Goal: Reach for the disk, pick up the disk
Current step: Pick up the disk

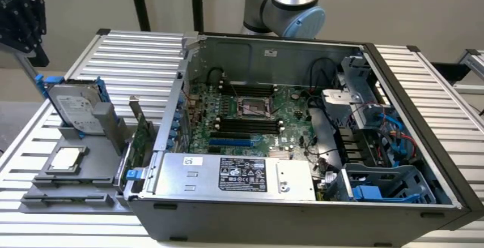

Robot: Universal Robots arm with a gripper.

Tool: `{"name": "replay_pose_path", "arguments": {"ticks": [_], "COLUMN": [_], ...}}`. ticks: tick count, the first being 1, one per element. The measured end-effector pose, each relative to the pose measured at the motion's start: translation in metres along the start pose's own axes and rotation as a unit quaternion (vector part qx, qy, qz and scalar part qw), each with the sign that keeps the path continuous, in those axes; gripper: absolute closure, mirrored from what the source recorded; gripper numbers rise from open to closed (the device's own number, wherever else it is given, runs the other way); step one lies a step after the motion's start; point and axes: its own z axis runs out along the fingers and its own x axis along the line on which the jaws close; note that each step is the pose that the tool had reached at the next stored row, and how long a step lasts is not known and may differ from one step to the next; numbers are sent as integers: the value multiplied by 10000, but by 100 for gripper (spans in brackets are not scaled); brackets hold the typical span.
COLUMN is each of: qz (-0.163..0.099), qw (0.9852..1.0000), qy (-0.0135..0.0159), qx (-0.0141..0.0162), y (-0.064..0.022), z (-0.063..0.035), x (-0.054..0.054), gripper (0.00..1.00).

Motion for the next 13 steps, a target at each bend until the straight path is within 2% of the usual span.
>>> {"name": "replay_pose_path", "arguments": {"ticks": [4,6,7,13], "qz": [-39,-65,-78,-181], "qw": [10000,10000,10000,9998], "qy": [1,2,3,7], "qx": [1,0,1,3], "y": [-1,-2,-2,-6], "z": [17,42,59,168], "x": [0,0,0,0], "gripper": [64,64,58,58]}}
